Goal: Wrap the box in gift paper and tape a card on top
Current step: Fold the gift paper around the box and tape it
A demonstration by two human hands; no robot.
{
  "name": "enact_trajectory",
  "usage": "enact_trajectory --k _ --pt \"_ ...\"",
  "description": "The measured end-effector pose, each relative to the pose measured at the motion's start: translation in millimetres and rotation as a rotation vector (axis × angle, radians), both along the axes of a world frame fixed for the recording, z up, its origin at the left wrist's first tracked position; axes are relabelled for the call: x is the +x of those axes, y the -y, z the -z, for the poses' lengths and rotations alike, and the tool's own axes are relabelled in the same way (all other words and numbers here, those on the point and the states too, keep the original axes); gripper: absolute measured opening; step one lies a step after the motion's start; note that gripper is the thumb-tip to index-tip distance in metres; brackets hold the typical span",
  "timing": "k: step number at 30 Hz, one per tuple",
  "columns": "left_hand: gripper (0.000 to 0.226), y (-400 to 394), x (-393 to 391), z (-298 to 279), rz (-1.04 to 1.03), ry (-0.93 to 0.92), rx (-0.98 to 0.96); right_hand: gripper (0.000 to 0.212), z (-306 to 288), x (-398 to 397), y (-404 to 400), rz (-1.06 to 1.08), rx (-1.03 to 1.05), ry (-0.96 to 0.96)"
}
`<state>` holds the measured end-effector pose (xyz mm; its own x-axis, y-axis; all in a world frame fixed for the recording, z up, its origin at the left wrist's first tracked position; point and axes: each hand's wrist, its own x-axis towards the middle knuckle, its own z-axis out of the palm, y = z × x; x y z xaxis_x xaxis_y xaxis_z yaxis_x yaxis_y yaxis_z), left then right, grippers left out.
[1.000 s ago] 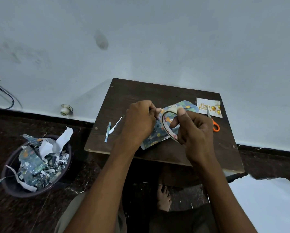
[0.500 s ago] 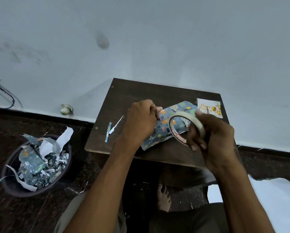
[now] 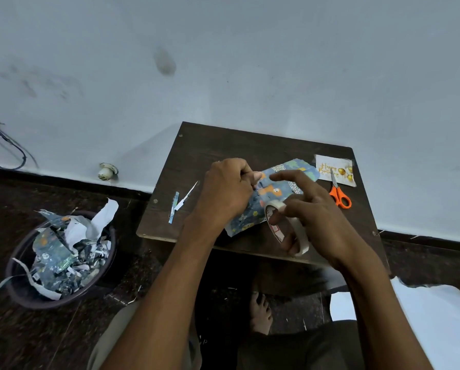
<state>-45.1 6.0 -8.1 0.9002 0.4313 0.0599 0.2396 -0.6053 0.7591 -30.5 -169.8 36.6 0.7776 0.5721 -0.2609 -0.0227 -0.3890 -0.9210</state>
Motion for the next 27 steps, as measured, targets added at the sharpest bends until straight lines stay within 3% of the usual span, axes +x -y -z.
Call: enact_trajectory --k 2,7,12,18,21,27 --pt "0.021 0 0 -1 -0.001 -0.002 0.012 0.061 0 -2 -4 -0.045 -0.052 0.063" --pt "0.026 0 0 -1 -0.017 0.008 -0.035 0.052 10 -4 -8 -0.075 -0.213 0.305" --pt "0.027 0 -1 -1 -0.013 0.015 -0.057 0.050 12 -7 -9 -0.013 -0.241 0.398" --pt "0.027 1 -1 0 -0.020 0.011 -0.052 0.022 18 -3 -7 0.074 -0.177 0.482" --pt "0.027 0 -1 0 -0.023 0.014 -0.069 0.026 16 -2 -5 0.087 -0.159 0.460" --pt "0.029 1 -2 -2 -0.015 -0.020 -0.039 0.039 13 -7 -11 -0.014 -0.361 0.511"
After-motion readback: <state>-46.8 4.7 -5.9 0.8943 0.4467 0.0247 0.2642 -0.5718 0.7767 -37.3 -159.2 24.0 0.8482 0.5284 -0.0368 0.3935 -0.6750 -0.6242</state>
